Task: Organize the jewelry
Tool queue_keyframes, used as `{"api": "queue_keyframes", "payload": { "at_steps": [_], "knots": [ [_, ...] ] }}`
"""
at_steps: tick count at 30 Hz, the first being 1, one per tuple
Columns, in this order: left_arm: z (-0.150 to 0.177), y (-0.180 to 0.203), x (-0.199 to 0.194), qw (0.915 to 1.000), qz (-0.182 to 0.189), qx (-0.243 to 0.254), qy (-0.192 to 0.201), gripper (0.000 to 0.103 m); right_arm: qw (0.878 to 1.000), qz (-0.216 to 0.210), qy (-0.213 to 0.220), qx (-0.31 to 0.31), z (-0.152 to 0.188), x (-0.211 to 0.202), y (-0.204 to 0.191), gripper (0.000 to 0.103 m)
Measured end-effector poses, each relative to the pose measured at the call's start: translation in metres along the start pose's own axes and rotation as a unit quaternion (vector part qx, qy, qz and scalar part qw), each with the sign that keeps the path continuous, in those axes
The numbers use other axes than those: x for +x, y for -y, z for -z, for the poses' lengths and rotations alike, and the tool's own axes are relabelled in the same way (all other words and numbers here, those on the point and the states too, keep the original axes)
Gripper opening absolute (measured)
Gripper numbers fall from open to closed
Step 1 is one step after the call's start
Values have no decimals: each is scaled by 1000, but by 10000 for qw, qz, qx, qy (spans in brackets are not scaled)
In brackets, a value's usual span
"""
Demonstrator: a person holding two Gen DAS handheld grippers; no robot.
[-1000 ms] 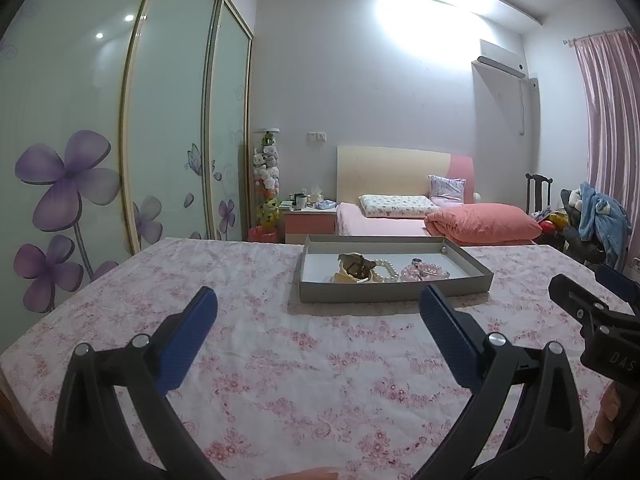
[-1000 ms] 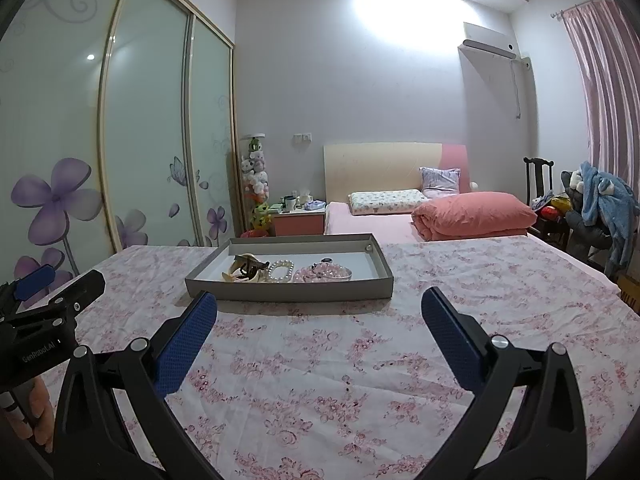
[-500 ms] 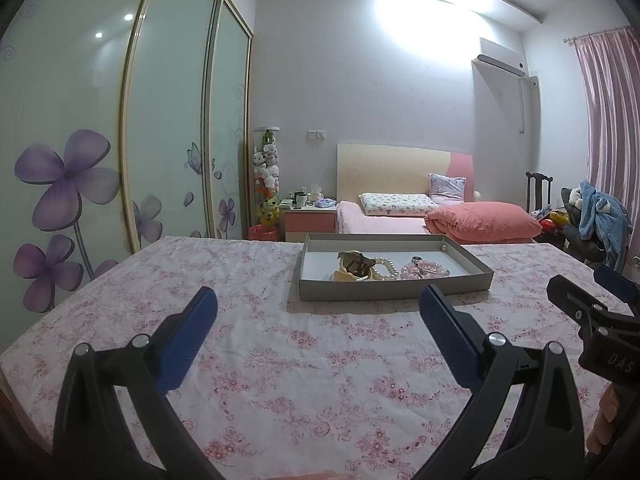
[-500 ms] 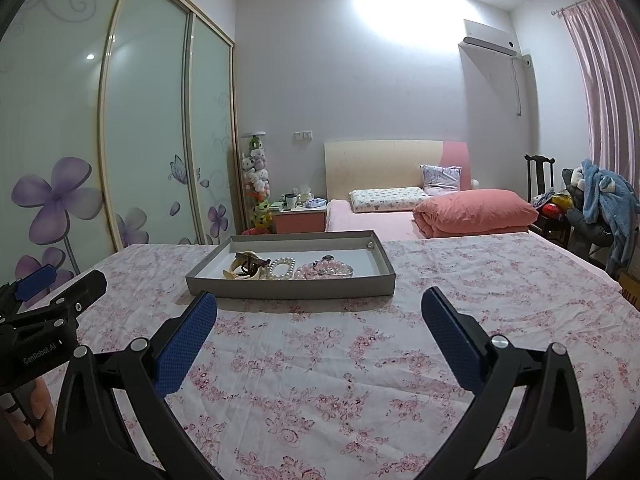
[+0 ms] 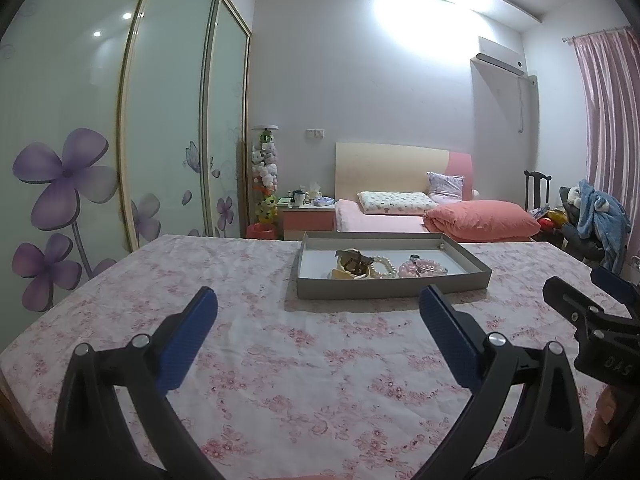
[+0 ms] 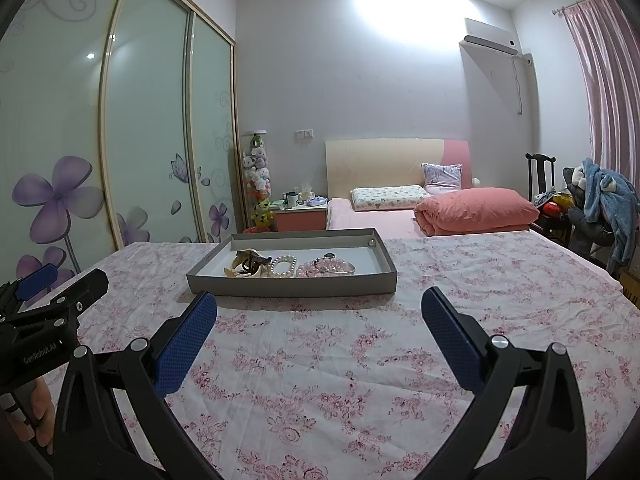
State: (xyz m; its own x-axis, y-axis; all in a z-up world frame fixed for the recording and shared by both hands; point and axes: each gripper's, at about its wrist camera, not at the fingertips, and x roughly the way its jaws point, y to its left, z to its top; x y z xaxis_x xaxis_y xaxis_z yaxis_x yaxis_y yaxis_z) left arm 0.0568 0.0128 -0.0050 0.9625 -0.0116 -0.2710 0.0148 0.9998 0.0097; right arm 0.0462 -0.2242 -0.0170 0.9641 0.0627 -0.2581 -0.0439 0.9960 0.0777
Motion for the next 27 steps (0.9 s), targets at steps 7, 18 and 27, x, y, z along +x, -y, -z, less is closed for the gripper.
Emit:
{"api": "queue_keyframes", "payload": {
  "at_steps": [7,18,27],
  "knots": [
    [0,0,0,10000,7,-2,-3,99,10000,-8,-6,12,1,0,1,101],
    [0,1,-1,10000,3,-4,-5,99,10000,-19,-19,18,4,0,-2,101],
    [2,4,-1,10000,16,2,-16,99,10000,-26,-32,30,5,-1,-3,101]
  ]
}}
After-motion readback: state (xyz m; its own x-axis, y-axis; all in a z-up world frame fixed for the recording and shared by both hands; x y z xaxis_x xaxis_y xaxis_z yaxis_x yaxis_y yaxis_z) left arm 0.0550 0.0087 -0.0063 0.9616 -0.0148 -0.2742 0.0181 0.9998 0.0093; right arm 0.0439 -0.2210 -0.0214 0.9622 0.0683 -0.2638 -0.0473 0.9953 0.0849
